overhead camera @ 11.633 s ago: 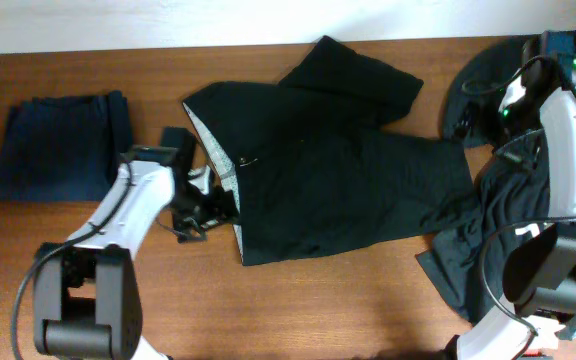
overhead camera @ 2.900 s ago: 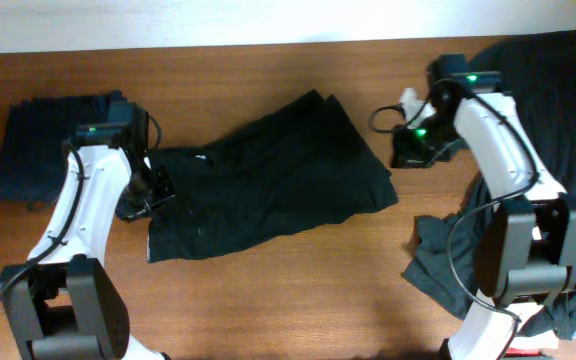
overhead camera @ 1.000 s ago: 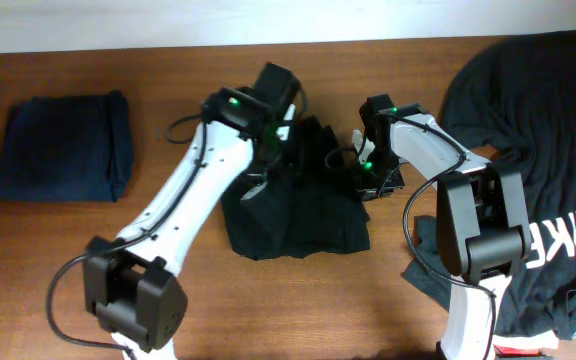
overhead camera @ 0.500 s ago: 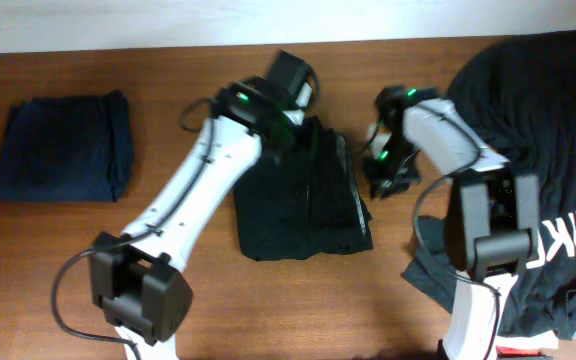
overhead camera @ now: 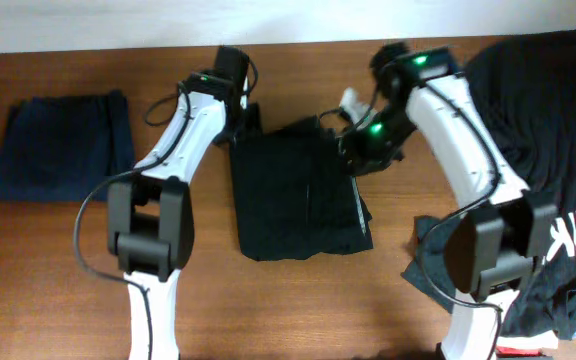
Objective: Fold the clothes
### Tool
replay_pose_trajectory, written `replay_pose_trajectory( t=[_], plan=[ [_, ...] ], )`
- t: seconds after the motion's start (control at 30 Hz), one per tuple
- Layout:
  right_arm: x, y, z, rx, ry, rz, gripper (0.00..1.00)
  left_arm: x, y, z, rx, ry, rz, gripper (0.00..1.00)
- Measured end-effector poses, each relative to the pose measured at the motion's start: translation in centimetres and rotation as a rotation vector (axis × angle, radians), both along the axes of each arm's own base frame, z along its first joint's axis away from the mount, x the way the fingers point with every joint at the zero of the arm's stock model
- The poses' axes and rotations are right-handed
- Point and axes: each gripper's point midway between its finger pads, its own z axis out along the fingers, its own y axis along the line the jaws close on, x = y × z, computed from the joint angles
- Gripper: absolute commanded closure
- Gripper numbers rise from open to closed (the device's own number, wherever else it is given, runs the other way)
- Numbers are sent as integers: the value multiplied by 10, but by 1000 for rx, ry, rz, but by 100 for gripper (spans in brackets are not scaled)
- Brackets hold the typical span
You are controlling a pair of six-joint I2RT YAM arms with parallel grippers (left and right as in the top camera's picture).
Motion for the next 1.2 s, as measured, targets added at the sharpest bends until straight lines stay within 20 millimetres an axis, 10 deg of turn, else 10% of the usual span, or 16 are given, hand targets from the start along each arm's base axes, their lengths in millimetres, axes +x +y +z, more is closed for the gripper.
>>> replay_pose_trajectory(
  t=[0.13,0.3,0.47,0.73,1.0,1.2],
  plan=[
    [-28,11,-47,-14,89,50,76,-25,8,-30,40,138,-3,49],
    [-60,-13,-114,-122,159,59,76,-105,34,-25,143,470,2,56],
    [-33,-58,-149,-352,47,-63,73,-161,48,-7,200,712,-10,57],
    [6,-89,-128,-451,-40,-167,77,-100,7,3,-2,391,-133,14],
    [31,-86,-61,-447,-103,-187,76,-79,-28,23,-182,269,-195,13],
    [33,-86,-35,-440,-136,-194,76,-91,-39,-10,-219,366,-206,13]
  ],
)
